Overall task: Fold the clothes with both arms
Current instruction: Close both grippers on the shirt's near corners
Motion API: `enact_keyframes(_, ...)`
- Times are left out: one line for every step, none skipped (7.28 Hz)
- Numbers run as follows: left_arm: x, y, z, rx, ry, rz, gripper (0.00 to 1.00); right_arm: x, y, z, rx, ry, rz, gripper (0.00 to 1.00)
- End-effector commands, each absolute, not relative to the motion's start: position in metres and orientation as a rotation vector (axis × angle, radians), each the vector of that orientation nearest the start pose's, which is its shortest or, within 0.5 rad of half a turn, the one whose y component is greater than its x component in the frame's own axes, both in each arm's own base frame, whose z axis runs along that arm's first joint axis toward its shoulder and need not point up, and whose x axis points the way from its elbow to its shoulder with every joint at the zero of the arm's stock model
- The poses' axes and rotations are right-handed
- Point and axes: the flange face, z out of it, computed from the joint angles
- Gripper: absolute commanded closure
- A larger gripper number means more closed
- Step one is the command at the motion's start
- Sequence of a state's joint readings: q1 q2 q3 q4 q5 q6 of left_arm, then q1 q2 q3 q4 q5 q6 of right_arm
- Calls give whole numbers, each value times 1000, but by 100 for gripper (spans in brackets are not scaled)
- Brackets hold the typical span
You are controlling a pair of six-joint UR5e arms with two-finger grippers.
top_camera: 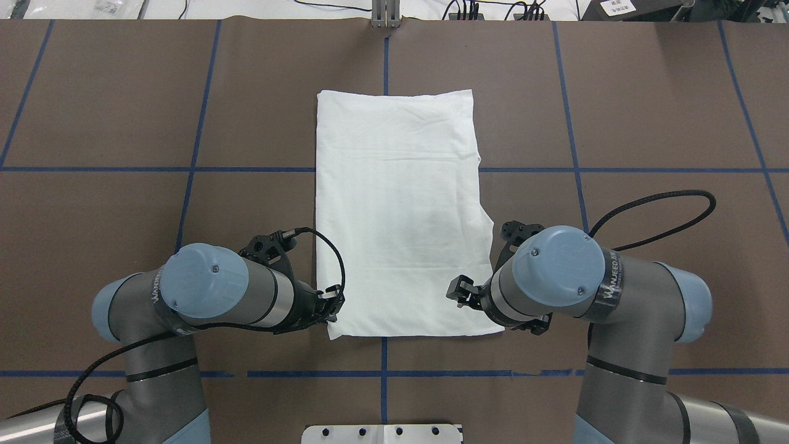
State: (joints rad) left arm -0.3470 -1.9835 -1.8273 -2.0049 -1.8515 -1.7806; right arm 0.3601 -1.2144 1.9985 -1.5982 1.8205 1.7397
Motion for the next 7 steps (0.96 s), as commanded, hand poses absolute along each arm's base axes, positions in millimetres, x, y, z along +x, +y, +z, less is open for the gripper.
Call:
enact_keyframes(537, -306, 263, -176, 1114, -341, 100, -522, -308, 302, -165, -721, 452, 0)
enact_keyframes(537, -306, 263, -173, 1114, -336, 100, -524, -309, 303, -164, -716, 450, 0)
enact_keyframes(537, -306, 263, -173, 1114, -336, 100, -526, -308, 307, -164, -709, 447, 0)
enact_keyframes(536, -306, 263, -173, 1115, -335, 100, -531, -310, 306, -167, -707, 449, 0)
enact_keyframes(536, -306, 263, -173, 1115, -335, 100, -534, -310, 303, -167, -708, 448, 0)
enact_keyframes(536, -307, 263, -172, 1116, -337, 100, -538, -310, 306, -169, -701, 444, 0)
enact_keyframes(536, -307, 263, -172, 1116, -337, 100, -544, -312, 305, -168, -697, 447, 0)
